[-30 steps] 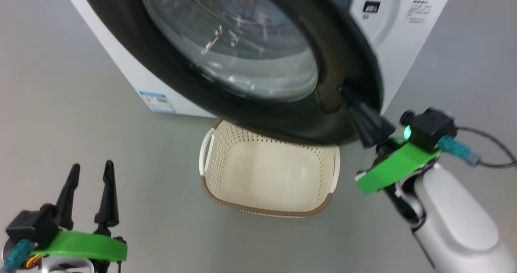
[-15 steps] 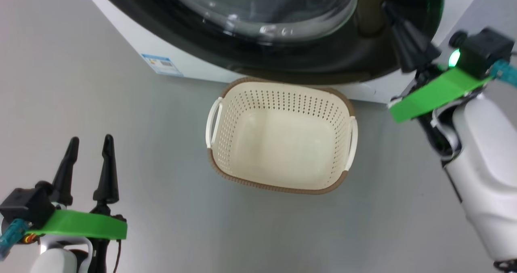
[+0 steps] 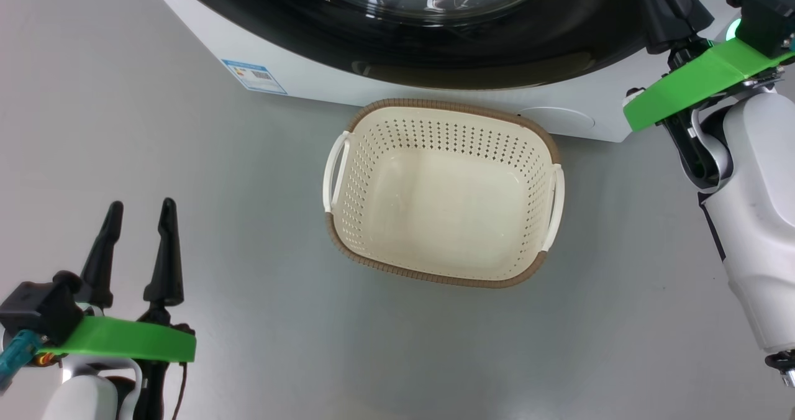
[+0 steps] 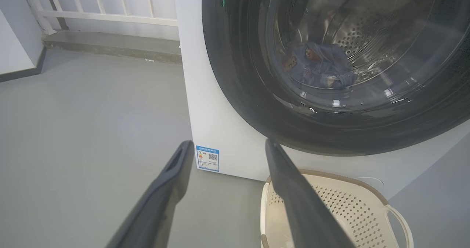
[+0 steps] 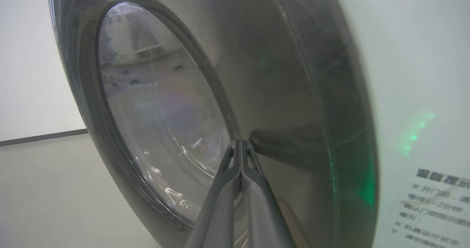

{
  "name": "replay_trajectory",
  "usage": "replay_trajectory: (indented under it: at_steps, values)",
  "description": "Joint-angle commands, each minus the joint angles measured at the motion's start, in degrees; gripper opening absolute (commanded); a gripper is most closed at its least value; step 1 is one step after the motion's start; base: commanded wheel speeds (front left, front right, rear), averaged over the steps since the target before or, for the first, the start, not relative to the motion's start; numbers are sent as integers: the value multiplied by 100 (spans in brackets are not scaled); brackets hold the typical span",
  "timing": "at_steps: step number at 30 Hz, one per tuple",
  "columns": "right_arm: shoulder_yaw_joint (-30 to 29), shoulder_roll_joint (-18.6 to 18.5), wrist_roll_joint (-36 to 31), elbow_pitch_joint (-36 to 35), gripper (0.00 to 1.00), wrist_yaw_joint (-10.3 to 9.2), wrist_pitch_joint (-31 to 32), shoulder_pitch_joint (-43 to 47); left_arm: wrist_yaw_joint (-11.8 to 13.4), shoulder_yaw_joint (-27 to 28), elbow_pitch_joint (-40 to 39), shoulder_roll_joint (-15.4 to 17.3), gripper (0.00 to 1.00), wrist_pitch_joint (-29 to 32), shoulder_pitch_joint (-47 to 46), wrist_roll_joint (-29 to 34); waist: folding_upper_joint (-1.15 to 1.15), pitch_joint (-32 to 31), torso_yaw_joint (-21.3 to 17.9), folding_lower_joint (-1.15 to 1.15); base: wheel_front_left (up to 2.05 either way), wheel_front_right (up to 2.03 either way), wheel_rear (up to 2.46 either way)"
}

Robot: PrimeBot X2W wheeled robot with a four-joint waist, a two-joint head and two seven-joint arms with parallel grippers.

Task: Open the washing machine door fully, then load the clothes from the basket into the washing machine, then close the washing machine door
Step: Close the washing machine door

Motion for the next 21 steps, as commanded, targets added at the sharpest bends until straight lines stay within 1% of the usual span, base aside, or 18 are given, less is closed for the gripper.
replay_trajectory:
  at_steps: [1,12,13,14,15,21]
  values:
    - [-49,-10,-35,-50,0,-49,-26,-239,-13,193,-121,215,100,-37,-164,-69,0,-4,-2,0,0,0,0]
    - [52,44,-21,-71,0,-49,-26,111,-13,180,-43,191,100,-37,-137,-58,0,-230,-49,0,0,0,0]
    - [58,45,-18,-97,12,-49,-26,169,-13,182,-37,194,100,-37,-126,-51,0,-269,-62,0,0,0,0]
    - [63,44,-10,-123,48,-49,-26,226,-13,186,-33,195,100,-37,-115,-47,0,-307,-77,0,0,0,0]
    - [59,47,1,-157,100,-49,-26,284,-13,189,-31,193,100,-37,-102,-44,0,-349,-96,0,0,0,0]
    - [35,111,53,-420,100,-49,-26,627,-13,179,-8,183,100,-37,-19,-18,0,-593,-232,0,0,0,0]
